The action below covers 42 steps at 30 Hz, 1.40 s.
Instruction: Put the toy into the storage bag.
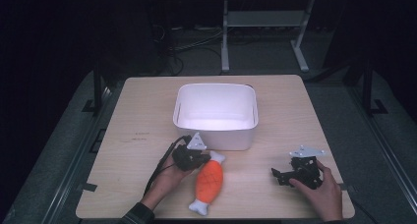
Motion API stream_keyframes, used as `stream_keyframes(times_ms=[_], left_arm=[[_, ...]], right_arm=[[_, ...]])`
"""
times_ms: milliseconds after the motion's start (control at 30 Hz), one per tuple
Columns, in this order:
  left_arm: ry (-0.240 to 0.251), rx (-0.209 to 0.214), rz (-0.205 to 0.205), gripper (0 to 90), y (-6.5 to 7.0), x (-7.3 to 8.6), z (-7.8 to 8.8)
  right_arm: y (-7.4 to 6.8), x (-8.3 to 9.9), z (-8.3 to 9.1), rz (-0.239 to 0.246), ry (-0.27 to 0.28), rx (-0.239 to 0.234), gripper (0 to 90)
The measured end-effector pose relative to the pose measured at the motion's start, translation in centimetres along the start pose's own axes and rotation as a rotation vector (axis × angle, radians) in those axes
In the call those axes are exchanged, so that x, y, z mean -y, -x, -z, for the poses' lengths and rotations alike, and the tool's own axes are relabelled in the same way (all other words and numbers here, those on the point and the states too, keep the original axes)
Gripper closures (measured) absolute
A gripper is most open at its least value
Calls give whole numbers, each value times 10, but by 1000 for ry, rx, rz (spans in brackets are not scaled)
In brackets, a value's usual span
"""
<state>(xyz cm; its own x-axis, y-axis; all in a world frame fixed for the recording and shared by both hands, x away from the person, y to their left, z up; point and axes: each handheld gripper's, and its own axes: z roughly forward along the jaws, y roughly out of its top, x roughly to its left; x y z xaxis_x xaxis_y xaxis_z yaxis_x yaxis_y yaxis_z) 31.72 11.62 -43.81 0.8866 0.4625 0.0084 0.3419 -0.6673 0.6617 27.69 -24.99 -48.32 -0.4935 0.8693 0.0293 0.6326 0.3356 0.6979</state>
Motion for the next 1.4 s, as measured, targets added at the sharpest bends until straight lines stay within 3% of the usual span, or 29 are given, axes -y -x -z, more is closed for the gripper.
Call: stream_keyframes(times_ms=[400, 667, 933, 967, 1167, 1400], left_arm=[[6, 14, -34, 898, 8, -14, -12], [2, 47, -67, 898, 17, -26, -20], [18, 70, -67, 897, 21, -32, -23], [31, 87, -50, 897, 21, -33, -24], [17, 95, -75, 897, 24, -35, -25], [43, 95, -39, 812, 20, -35, -7]], right_arm=[[0, 0, 0, 0, 0, 0, 0], [0, 0, 0, 1, 0, 0, 0], [0, 0, 0, 1, 0, 0, 0], [0, 0, 0, 2, 0, 0, 0], [0, 0, 0, 2, 0, 0, 0], [0, 0, 0, 1, 0, 0, 0]])
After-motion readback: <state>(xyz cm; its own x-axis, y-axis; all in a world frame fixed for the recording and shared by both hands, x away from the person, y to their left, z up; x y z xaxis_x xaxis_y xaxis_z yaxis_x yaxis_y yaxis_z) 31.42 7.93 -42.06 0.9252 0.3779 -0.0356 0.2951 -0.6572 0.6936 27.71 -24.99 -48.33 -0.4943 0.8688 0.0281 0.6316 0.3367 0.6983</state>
